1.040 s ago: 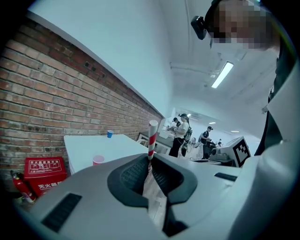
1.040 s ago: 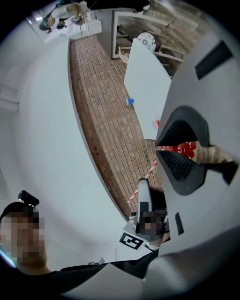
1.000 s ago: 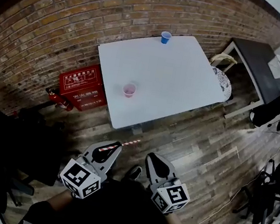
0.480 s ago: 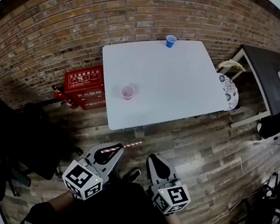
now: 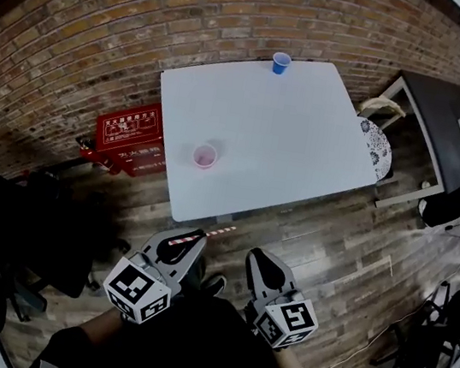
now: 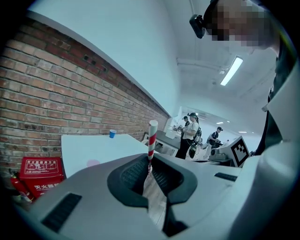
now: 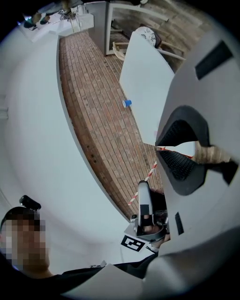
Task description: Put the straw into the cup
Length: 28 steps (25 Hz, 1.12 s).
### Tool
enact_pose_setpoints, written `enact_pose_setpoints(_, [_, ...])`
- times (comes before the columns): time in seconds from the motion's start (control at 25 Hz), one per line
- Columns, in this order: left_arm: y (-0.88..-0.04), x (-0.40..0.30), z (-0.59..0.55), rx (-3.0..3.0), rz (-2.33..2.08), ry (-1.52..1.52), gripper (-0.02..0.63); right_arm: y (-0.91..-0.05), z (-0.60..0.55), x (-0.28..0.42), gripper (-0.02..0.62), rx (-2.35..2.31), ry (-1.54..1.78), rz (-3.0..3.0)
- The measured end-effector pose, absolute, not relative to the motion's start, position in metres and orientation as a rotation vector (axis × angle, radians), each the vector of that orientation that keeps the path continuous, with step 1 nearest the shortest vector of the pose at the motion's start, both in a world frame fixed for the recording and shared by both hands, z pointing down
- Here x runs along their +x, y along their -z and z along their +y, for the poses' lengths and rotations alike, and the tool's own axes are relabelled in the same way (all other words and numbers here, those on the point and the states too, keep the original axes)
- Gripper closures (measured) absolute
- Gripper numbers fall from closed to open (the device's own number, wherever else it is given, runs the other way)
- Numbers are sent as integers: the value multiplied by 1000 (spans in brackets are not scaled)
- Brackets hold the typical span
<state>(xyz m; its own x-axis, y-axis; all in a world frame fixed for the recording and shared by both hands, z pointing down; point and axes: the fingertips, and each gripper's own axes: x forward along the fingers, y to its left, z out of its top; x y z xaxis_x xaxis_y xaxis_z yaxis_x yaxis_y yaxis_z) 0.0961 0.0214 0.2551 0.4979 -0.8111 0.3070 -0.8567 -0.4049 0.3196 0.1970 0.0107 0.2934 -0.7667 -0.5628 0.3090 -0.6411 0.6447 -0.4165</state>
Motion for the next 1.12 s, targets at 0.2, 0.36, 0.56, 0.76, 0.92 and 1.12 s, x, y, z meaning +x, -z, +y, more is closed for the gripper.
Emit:
enact_pose_setpoints(0.2, [-253, 68, -20, 2308, -1370, -91, 568, -289, -29, 171, 546, 986, -731, -2689])
enact_pose_setpoints(0.36, [-255, 37, -49, 2281, -1391, -69, 568, -289, -60, 140, 546, 946, -709, -2683])
enact_pose_setpoints(0.56, [-259, -3, -79, 2249, -1408, -36, 568, -290, -92, 100, 546, 904, -694, -2666])
enact_pose_setpoints(0.76, [-262, -39, -98, 2225, -1412, 3, 568, -288, -111, 62, 546, 851, -638, -2654])
enact_pose_setpoints(0.92, [-268, -55, -106, 2223, -1408, 13, 568, -290, -118, 39, 546, 821, -601, -2642])
enact_pose_setpoints(1.12, [-274, -65, -107, 2189, -1438, 25, 568, -298, -121, 30, 546, 773, -624, -2634])
